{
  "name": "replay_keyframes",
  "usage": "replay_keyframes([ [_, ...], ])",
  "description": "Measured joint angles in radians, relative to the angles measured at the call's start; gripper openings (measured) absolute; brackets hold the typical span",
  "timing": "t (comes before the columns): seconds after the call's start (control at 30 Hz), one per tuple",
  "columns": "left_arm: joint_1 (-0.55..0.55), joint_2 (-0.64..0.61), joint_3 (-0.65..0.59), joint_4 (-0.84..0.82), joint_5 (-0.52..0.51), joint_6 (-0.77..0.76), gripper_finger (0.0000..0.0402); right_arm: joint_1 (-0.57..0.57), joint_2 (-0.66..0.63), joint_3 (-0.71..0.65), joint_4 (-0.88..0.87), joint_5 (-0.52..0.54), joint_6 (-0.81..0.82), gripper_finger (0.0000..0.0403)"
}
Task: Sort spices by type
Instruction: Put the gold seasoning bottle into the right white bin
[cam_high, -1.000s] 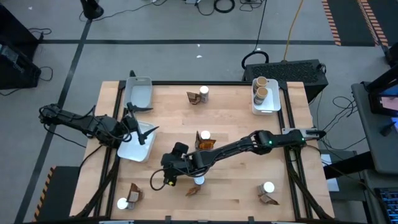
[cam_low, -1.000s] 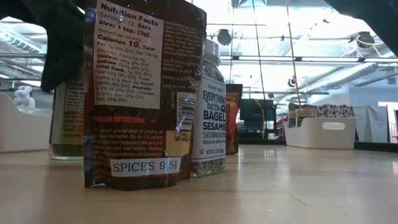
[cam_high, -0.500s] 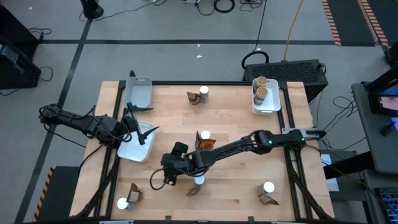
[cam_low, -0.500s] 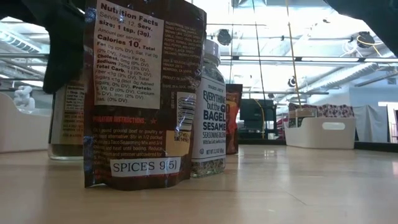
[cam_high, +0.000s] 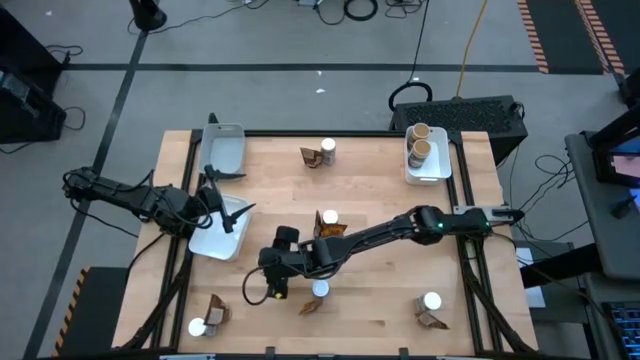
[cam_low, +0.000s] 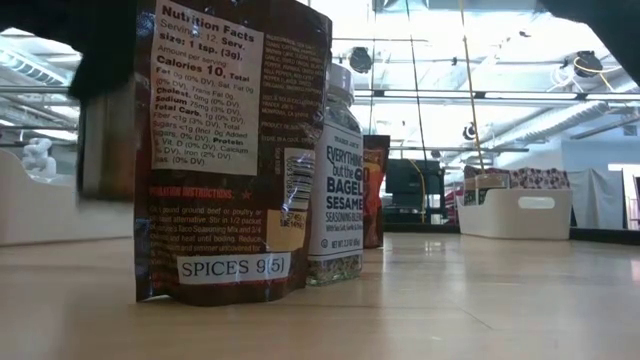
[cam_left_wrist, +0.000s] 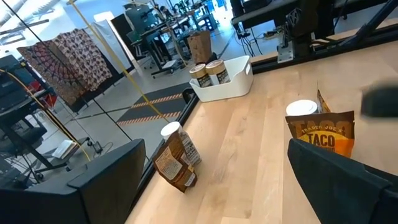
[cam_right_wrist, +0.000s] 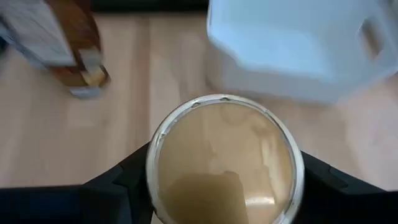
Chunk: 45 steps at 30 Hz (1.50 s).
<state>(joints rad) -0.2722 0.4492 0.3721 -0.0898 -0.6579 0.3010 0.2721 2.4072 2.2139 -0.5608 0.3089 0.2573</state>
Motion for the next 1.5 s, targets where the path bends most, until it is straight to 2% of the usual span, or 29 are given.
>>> replay_keyframes([
  [0.27,0.000,0.000,0.000,-0.006,0.016,-0.005,0.0397,-0.039,-0.109,0.001,-0.143,-0.027,-0.124,0.0240],
  [0.47,0.000,0.001,0.000,-0.001,0.261,-0.006,0.0397,-0.086,-0.180,0.001,-0.322,-0.024,-0.137,0.0240],
  [0.67,0.000,0.003,0.000,0.006,0.303,-0.030,0.0397,-0.123,-0.256,0.000,-0.449,-0.023,-0.150,0.0240],
  [0.77,0.000,0.018,0.000,0.027,0.374,-0.038,0.0397,-0.146,-0.295,0.001,-0.521,-0.024,-0.148,0.0240],
  [0.87,0.000,0.046,0.000,0.060,0.412,-0.067,0.0397,-0.176,-0.329,0.000,-0.604,0.004,-0.126,0.0240],
  [1.03,0.000,0.107,0.000,0.115,0.412,-0.119,0.0397,-0.218,-0.418,-0.023,-0.739,0.102,-0.054,0.0240],
  [1.17,0.000,0.154,0.000,0.137,0.412,-0.138,0.0397,-0.244,-0.574,-0.227,-0.707,0.140,0.010,0.0240],
  [1.37,0.000,0.188,0.000,0.142,0.415,-0.165,0.0397,-0.311,-0.935,-0.738,-0.493,0.145,0.115,0.0240],
  [1.5,0.000,0.203,0.000,0.173,0.422,-0.182,0.0393,-0.360,-1.163,-0.995,-0.369,0.145,0.173,0.0248],
])
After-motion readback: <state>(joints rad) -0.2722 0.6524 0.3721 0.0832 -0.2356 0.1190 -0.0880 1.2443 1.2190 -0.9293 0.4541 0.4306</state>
